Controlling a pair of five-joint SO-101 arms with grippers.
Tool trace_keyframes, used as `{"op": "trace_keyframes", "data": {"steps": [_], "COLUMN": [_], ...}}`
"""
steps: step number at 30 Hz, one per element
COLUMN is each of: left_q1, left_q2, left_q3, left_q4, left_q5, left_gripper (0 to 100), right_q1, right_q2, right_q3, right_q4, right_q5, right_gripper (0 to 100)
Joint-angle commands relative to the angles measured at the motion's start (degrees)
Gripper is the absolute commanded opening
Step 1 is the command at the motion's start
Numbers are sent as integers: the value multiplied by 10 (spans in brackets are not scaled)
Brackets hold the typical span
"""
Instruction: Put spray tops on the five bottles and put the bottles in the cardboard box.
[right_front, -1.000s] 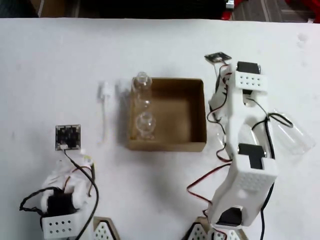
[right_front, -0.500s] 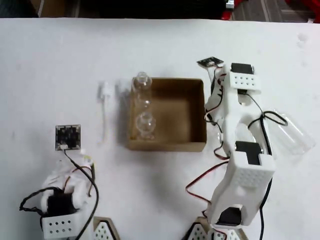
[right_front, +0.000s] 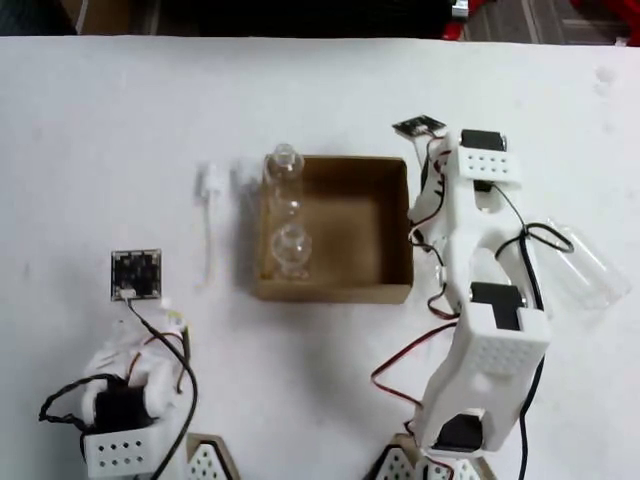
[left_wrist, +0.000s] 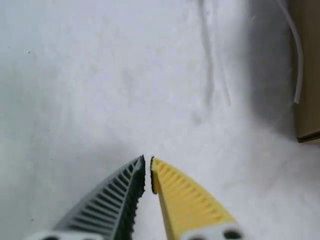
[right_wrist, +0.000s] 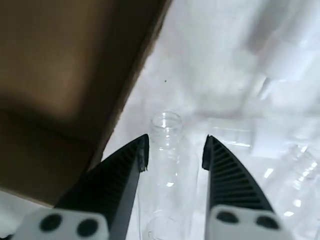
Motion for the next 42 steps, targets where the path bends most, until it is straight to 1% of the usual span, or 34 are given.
{"op": "trace_keyframes", "data": {"steps": [1,9,14,16,29,30,33,35,39,42], "left_q1": [5,5,5,5,5,5,5,5,5,5], "left_q2": [-6,-6,-6,-6,-6,-6,-6,-6,-6,-6], "left_q3": [-1,-1,-1,-1,-1,-1,-1,-1,-1,-1], "left_q4": [-4,-4,-4,-4,-4,-4,-4,-4,-4,-4], "left_q5": [-7,-7,-7,-7,-7,-7,-7,-7,-7,-7], "left_gripper": [24,24,24,24,24,24,24,24,24,24], "right_q1": [-9,2,2,2,-2,-3,-3,-6,-51,-87], "right_q2": [7,36,10,-15,-304,-330,-409,-459,-556,-628], "right_q3": [-4,-7,-7,-7,-4,-3,-2,7,112,229], "right_q4": [-5,-13,-13,-11,-12,-12,-19,-29,-97,-190], "right_q5": [6,6,6,6,0,-10,-79,-103,-113,-115], "right_gripper": [156,144,28,15,23,23,22,15,16,16]}}
